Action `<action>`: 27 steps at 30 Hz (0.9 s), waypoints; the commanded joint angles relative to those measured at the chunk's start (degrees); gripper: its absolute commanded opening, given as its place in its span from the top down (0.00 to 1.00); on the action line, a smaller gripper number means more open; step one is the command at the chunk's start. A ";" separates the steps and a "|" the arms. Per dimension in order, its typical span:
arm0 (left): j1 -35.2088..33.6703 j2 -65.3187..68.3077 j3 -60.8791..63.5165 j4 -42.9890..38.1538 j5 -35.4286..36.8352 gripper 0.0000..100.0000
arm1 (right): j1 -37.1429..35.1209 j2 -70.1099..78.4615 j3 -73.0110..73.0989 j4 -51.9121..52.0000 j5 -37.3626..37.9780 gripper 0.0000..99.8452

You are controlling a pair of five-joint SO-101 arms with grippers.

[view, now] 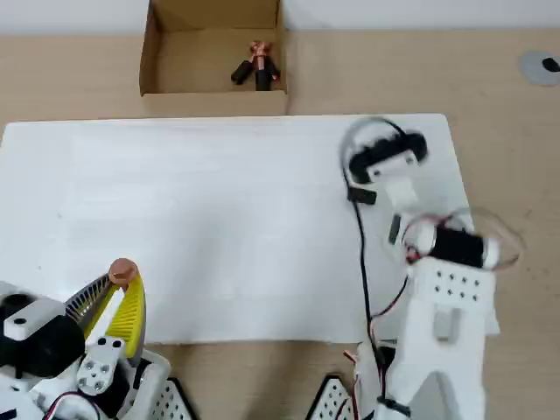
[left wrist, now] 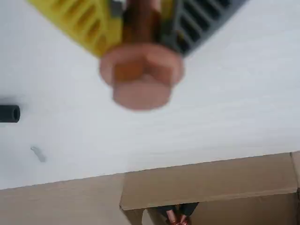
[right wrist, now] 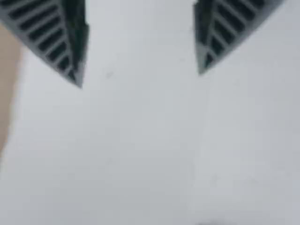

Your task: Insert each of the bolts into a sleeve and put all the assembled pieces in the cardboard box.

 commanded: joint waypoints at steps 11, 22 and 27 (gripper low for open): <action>0.26 -0.40 -0.88 -0.09 0.18 0.99 | -13.67 45.67 -45.49 27.69 21.63 0.80; 0.35 -0.40 -0.88 -0.09 0.26 0.99 | -13.41 65.98 -57.19 28.22 26.81 0.80; 0.00 -0.40 -0.88 -0.09 0.35 0.99 | -13.32 69.14 -59.47 28.31 29.27 0.80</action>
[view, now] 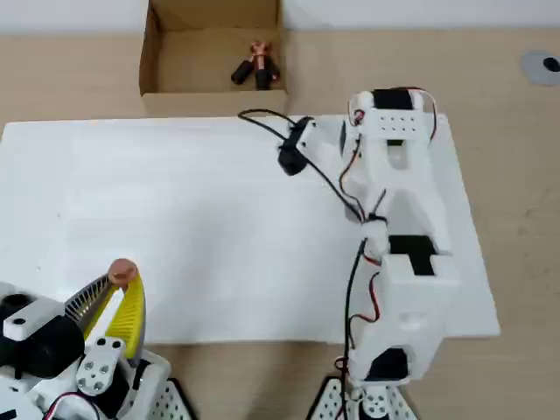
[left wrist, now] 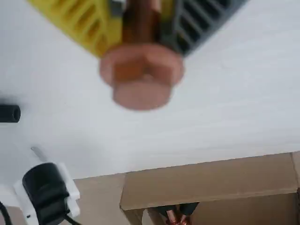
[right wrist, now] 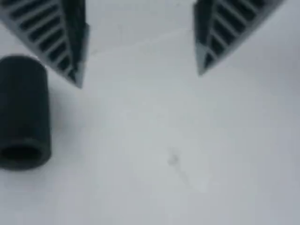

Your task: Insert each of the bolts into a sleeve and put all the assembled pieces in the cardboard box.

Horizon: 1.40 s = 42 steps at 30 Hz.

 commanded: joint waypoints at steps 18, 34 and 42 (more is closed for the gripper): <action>0.00 -0.40 -0.88 -0.09 0.26 0.99 | 0.66 1.71 -8.66 0.62 5.10 0.71; -0.09 -0.40 -0.88 -0.09 0.26 0.99 | 5.76 20.79 -20.79 0.88 5.45 0.71; -0.09 -0.40 -1.32 0.18 0.26 0.99 | 4.70 21.49 -20.44 0.88 6.42 0.71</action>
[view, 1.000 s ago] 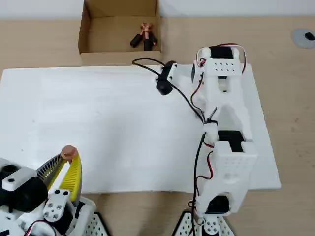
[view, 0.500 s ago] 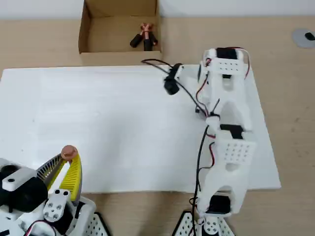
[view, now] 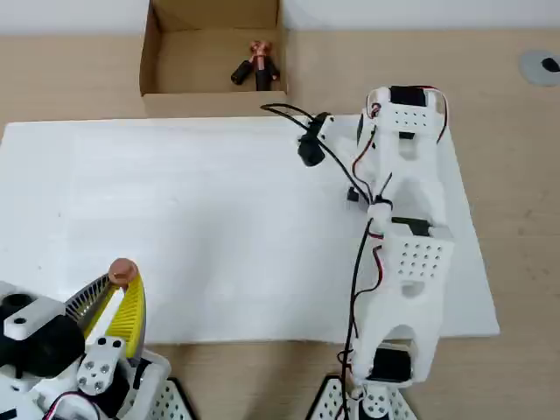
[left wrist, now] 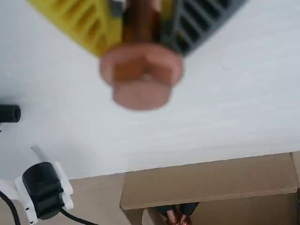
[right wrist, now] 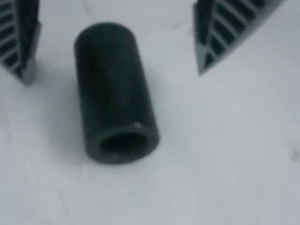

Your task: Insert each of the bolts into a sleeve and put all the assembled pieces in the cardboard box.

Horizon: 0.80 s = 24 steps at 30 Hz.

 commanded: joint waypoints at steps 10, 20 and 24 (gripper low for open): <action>-0.09 -0.40 -1.41 0.18 0.26 0.99 | -3.82 2.15 5.67 0.53 2.64 0.71; -0.18 -0.40 -1.41 0.18 0.26 0.99 | -4.44 2.15 6.90 0.53 2.73 0.86; -0.18 -0.40 -1.41 0.18 0.18 0.99 | -4.44 2.15 7.96 0.53 2.64 0.96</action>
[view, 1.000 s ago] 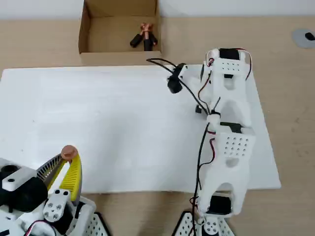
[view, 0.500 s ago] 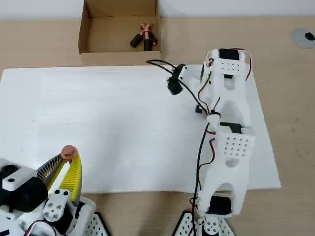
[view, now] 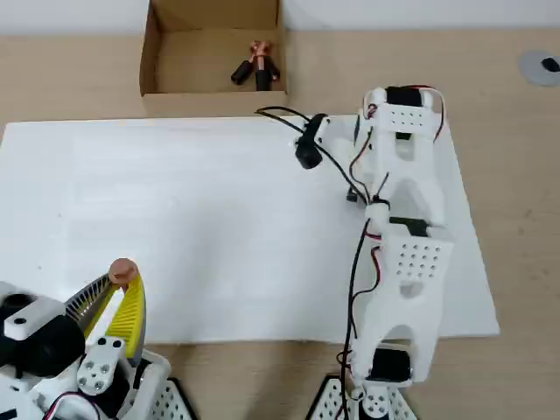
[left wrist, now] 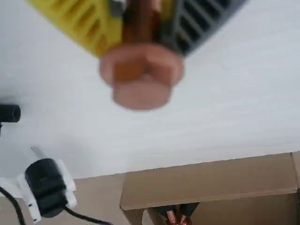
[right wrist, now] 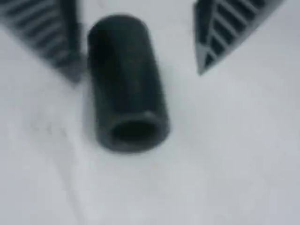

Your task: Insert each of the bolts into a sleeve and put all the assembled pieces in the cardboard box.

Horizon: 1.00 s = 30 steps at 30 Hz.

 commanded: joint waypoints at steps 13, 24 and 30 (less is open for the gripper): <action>-0.18 -0.40 -1.49 0.18 0.18 0.99 | -3.03 1.54 4.97 0.97 -0.62 0.99; -0.09 -0.40 -1.49 0.18 0.18 0.99 | -3.30 -30.90 5.23 0.97 -8.62 0.99; -0.09 -0.40 -1.14 0.00 0.26 0.99 | -3.38 -51.03 5.58 0.97 -16.53 0.99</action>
